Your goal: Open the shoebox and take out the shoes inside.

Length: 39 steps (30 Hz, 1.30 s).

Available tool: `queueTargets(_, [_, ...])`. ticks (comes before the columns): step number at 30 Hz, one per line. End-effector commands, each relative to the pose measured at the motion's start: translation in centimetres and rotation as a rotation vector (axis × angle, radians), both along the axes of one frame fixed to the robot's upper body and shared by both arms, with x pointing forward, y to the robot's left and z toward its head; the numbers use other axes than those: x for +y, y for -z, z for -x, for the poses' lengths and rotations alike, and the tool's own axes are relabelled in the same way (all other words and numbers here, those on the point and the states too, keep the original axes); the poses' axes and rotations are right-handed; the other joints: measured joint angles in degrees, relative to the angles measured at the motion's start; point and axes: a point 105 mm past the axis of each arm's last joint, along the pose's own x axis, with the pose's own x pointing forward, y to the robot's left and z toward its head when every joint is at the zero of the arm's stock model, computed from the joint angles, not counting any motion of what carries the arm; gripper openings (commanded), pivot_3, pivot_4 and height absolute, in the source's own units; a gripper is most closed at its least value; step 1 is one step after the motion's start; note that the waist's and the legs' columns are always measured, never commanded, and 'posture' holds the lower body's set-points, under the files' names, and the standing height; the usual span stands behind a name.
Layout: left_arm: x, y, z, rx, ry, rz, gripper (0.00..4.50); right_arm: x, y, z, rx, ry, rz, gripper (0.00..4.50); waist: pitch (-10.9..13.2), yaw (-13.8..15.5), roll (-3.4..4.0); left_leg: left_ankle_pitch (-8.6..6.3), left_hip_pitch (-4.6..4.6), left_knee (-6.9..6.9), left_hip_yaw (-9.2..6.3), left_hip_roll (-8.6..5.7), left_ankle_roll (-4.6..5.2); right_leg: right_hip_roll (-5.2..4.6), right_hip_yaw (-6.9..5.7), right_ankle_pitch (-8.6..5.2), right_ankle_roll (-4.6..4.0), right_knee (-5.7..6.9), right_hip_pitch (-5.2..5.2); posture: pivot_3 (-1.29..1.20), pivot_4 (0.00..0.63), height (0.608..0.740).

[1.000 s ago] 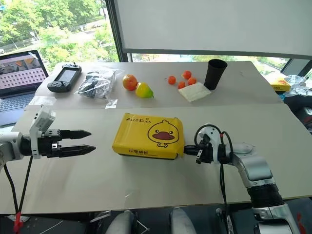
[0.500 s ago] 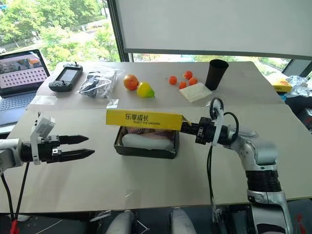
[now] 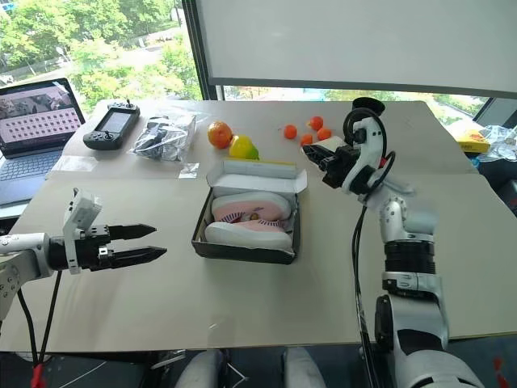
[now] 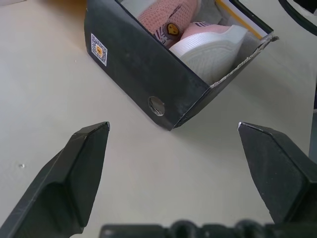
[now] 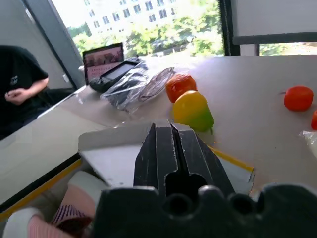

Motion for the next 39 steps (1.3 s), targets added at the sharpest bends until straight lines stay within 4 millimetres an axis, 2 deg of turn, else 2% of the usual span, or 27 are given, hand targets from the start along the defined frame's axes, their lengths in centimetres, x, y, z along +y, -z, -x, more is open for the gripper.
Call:
queueTargets(1, [-0.7,-2.1,-0.7,-0.094,0.027,0.011,4.50,3.2,0.0,2.6,0.016,-0.194,0.219,0.28,0.00,-0.28,0.00,0.00,0.05,0.00,0.00,0.01,0.00,0.02,0.00,0.00,0.00,0.00,0.03,0.00,0.150,0.723])
queueTargets(3, [-1.0,-2.6,-0.8,-0.114,0.049,-0.012,4.50,5.4,0.1,4.4,0.040,-0.335,0.296,0.73,0.00,-0.48,0.00,0.01,0.12,0.01,0.02,0.04,0.01,0.05,0.01,-0.02,0.00,-0.01,0.07,0.00,0.150,0.723])
queueTargets(4, [-1.1,-2.8,-0.8,-0.121,0.059,-0.015,4.50,6.2,0.3,4.8,0.058,-0.364,0.322,1.06,0.00,-0.68,0.01,0.01,0.12,0.02,0.03,0.04,0.01,0.05,0.01,-0.03,0.00,-0.01,0.06,0.00,0.150,0.723])
queueTargets(8, [-1.7,-4.6,-1.1,-0.180,0.087,0.009,4.50,8.2,1.3,3.9,0.082,-0.328,0.450,2.48,0.00,-1.14,0.00,0.01,0.09,0.01,0.01,0.05,0.01,0.06,0.01,-0.01,-0.05,0.01,0.03,0.00,0.150,0.723])
queueTargets(13, [-2.4,-5.9,-0.6,-0.212,0.117,-0.003,4.50,10.0,1.8,4.0,0.155,-0.360,0.472,4.24,0.01,-0.78,-0.01,0.01,-0.04,0.02,-0.02,0.00,0.01,0.03,-0.01,-0.01,-0.03,-0.02,-0.03,0.00,0.150,0.723])
queueTargets(14, [-2.5,-6.2,-0.3,-0.214,0.127,-0.008,4.50,10.2,2.1,3.9,0.178,-0.350,0.494,4.46,0.01,-0.75,-0.02,0.01,-0.09,0.03,-0.02,-0.01,0.01,0.01,-0.01,-0.01,-0.03,-0.01,-0.08,0.00,0.150,0.723])
queueTargets(18, [-2.1,-7.5,0.1,-0.242,0.137,-0.047,4.50,10.9,2.9,4.6,0.249,-0.408,0.513,4.46,0.01,-0.62,-0.02,0.01,-0.09,0.02,-0.04,0.00,0.01,0.02,-0.02,-0.01,-0.04,0.00,-0.11,0.00,0.150,0.723])
queueTargets(22, [-1.9,-9.0,0.2,-0.282,0.138,-0.066,4.50,11.5,3.3,4.4,0.274,-0.426,0.527,4.46,0.01,-0.54,-0.02,0.01,-0.06,0.03,-0.04,0.01,0.01,0.03,-0.05,-0.01,-0.04,0.00,-0.10,0.00,0.150,0.723])
queueTargets(27, [-2.0,-9.3,0.4,-0.292,0.147,-0.087,4.50,13.0,3.0,5.2,0.307,-0.505,0.493,4.46,0.01,-0.69,-0.02,0.01,-0.08,0.03,-0.03,0.02,0.01,0.03,-0.06,-0.01,-0.04,0.02,-0.13,0.00,0.150,0.723])
queueTargets(37, [-2.1,-8.7,0.3,-0.291,0.144,-0.094,4.50,15.1,6.1,3.7,0.356,-0.481,0.452,4.46,0.01,-0.83,-0.02,0.01,-0.08,0.03,-0.05,0.02,0.01,0.03,-0.10,-0.01,-0.04,0.03,-0.13,0.00,0.150,0.723])
queueTargets(39, [-2.1,-8.7,0.2,-0.292,0.142,-0.098,4.50,15.1,6.5,3.3,0.362,-0.460,0.437,3.95,0.02,-0.84,-0.02,0.01,-0.08,0.03,-0.06,0.02,0.00,0.03,-0.11,-0.01,-0.04,0.03,-0.13,0.00,0.150,0.723])
